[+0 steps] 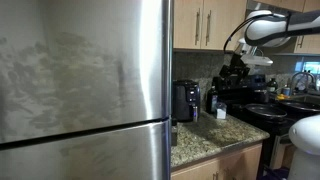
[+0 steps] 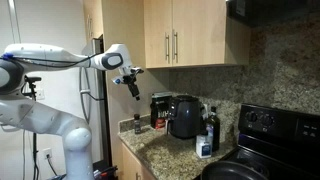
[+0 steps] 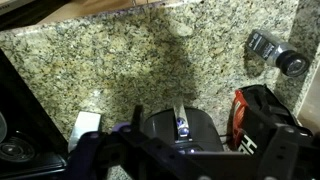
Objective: Move the bottle from the right to the left
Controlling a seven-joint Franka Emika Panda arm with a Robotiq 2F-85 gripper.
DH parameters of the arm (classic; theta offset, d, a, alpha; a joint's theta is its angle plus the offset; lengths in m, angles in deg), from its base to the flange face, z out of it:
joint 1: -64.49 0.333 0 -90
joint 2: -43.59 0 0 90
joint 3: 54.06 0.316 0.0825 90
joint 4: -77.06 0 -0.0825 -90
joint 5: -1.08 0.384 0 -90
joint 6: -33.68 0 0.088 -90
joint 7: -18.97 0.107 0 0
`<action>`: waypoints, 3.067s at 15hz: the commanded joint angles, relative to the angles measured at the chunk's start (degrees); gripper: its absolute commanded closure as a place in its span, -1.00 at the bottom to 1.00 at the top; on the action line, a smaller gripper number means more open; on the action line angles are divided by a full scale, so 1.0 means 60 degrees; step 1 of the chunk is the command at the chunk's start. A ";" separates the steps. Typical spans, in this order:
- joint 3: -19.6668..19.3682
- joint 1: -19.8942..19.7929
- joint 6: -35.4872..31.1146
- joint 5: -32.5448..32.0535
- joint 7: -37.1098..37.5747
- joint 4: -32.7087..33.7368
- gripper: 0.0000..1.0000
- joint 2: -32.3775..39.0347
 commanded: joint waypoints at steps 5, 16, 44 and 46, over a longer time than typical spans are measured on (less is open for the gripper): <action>-0.1362 -0.1127 -0.0506 0.0130 0.0369 0.0944 -1.00 0.1569; -0.2164 -0.2458 -0.2648 -0.0146 0.1901 0.2298 -1.00 0.4783; -0.2786 -0.2085 -0.3707 0.0319 0.6182 0.6999 -1.00 1.1583; -0.2785 -0.2068 -0.3708 0.0486 0.6215 0.7450 -1.00 1.2028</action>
